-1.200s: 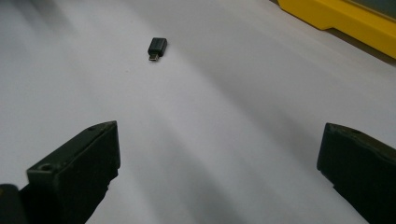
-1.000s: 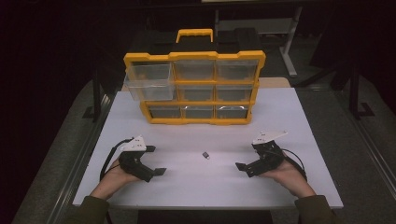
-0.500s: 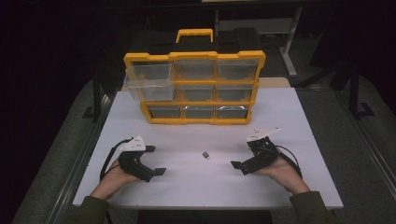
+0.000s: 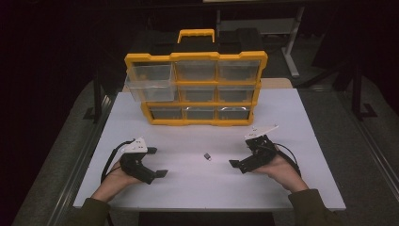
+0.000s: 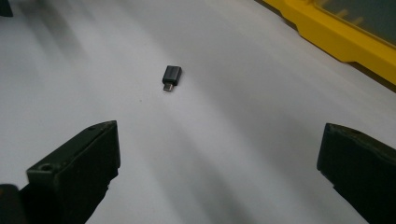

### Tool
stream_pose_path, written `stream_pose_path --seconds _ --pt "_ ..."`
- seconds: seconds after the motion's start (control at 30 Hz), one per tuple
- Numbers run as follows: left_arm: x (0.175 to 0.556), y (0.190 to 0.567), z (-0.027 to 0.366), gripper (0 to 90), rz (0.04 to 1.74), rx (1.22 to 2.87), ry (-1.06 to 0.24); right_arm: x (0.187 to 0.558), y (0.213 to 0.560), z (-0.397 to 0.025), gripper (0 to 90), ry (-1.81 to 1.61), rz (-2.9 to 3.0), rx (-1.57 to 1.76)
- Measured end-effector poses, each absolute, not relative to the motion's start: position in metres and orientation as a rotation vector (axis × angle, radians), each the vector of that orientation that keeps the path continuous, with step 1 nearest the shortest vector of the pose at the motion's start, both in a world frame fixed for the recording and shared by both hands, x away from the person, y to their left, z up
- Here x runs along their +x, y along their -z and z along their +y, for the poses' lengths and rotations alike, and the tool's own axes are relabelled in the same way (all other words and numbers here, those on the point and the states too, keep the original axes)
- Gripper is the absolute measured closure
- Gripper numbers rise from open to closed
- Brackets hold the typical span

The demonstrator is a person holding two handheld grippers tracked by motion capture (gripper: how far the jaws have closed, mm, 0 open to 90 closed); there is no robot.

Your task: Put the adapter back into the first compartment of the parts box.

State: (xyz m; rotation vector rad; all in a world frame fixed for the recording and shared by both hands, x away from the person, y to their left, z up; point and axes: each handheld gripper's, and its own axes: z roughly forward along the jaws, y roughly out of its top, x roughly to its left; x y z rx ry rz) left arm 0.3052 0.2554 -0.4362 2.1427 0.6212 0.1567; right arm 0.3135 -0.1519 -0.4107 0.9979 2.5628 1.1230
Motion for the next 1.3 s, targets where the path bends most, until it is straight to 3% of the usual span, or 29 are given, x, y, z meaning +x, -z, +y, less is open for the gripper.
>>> stream_pose_path --seconds 1.3 --pt "0.305 0.437 0.254 0.0 0.612 2.136 -0.150 0.334 0.405 -0.122 0.0 -1.076 2.632 0.980"
